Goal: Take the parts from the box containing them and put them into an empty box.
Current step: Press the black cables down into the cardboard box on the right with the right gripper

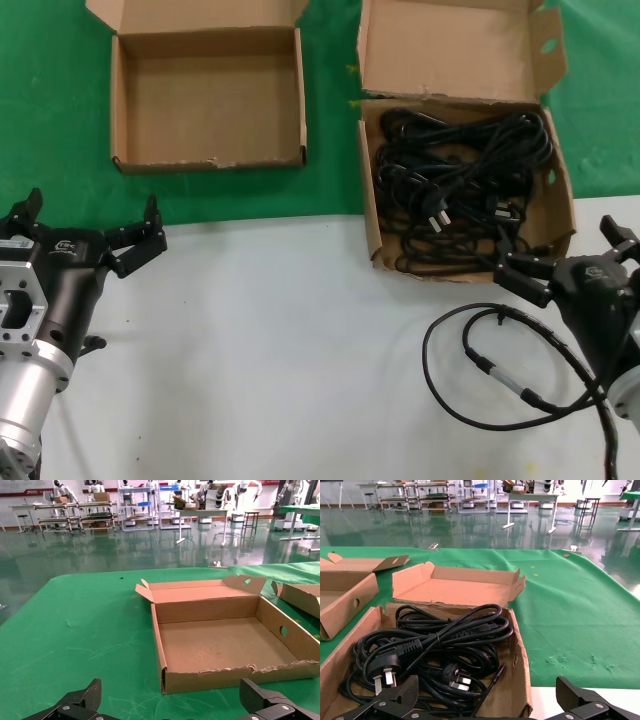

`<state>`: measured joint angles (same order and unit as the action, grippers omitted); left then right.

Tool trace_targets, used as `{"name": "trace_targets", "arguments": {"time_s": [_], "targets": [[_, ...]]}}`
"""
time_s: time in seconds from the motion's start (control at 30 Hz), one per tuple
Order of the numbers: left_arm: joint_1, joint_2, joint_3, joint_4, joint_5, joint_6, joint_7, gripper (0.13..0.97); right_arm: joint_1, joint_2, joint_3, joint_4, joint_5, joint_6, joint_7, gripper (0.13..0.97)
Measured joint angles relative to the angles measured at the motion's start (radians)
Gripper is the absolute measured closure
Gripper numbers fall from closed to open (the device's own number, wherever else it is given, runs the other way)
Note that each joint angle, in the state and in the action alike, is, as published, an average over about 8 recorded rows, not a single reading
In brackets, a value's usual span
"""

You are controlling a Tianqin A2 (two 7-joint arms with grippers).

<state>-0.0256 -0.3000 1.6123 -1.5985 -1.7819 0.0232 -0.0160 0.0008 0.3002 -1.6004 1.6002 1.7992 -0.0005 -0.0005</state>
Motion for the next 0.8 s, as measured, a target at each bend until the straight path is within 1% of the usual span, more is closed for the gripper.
{"name": "trace_targets", "arguments": {"time_s": [0.43,0.73,0.8], "targets": [[0.0,0.0,0.0,0.0,0.0,0.0,0.0,0.132,0.0,0.0,0.0,0.0,0.0,0.0,0.0,0.129],[0.0,0.0,0.0,0.0,0.0,0.0,0.0,0.156,0.0,0.0,0.0,0.0,0.0,0.0,0.0,0.129],[0.0,0.0,0.0,0.0,0.0,0.0,0.0,0.178,0.0,0.0,0.0,0.0,0.0,0.0,0.0,0.129]]}}
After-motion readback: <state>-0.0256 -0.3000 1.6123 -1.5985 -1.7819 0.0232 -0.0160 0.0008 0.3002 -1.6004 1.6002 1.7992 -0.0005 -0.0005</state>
